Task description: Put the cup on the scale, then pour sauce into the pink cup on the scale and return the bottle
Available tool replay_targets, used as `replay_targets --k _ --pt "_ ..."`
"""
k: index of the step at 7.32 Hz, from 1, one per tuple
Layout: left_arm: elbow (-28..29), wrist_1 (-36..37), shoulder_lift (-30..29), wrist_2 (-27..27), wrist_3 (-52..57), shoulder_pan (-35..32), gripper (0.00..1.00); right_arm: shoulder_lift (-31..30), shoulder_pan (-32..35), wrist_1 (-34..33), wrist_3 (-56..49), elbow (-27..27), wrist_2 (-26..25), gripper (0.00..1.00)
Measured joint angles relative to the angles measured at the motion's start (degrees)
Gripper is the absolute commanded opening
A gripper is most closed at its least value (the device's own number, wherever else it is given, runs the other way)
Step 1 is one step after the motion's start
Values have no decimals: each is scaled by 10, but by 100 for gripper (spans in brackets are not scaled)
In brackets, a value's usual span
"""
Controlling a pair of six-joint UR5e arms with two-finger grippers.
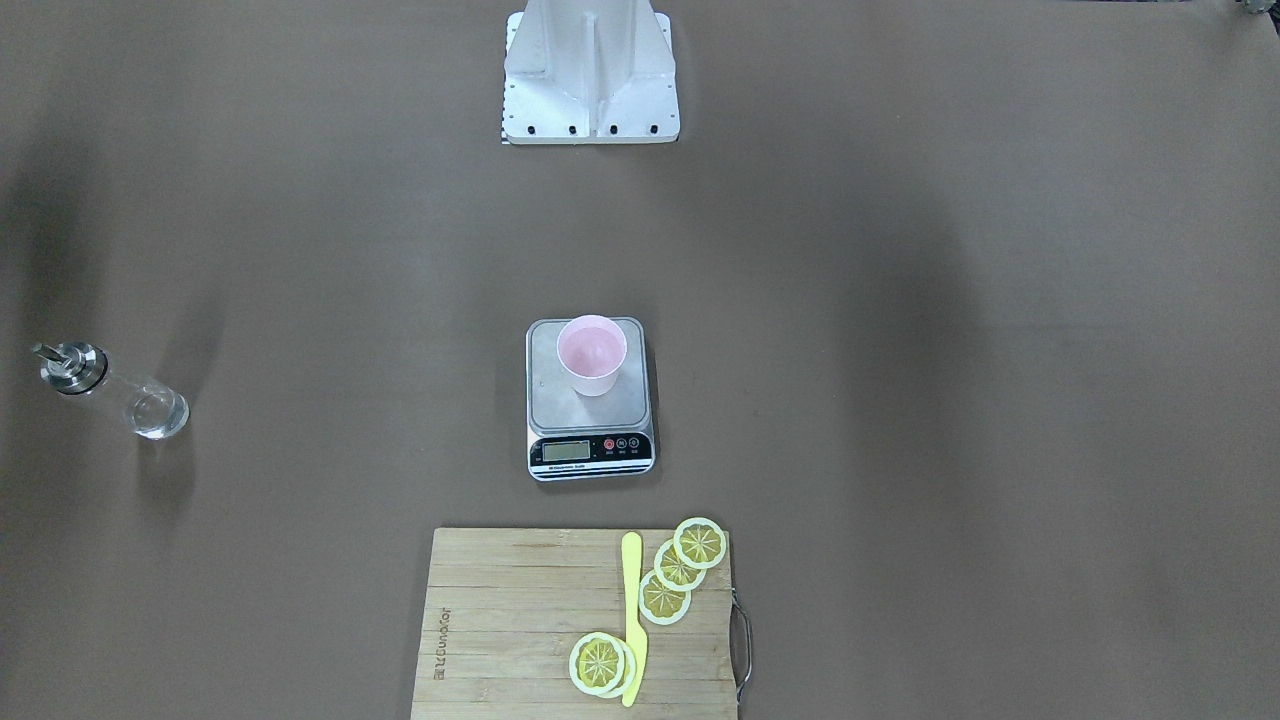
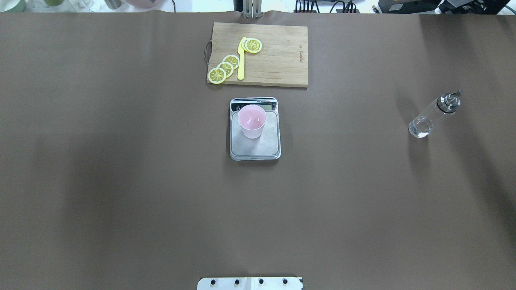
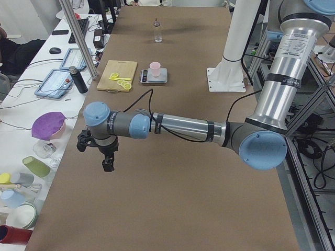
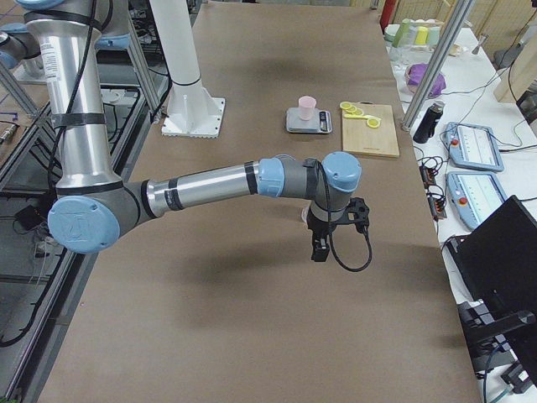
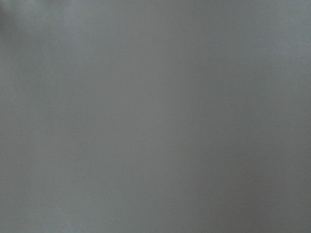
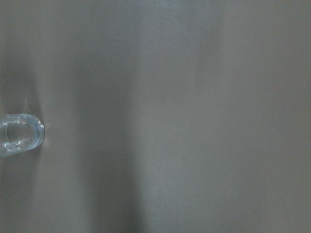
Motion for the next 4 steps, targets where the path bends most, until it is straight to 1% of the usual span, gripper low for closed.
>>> replay_targets --k 2,4 --pt "-41 1 49 -13 -1 -2 99 -4 0 1 0 -1 0 100" --pt "-69 5 73 -14 -1 -2 99 -4 1 1 0 -1 0 100"
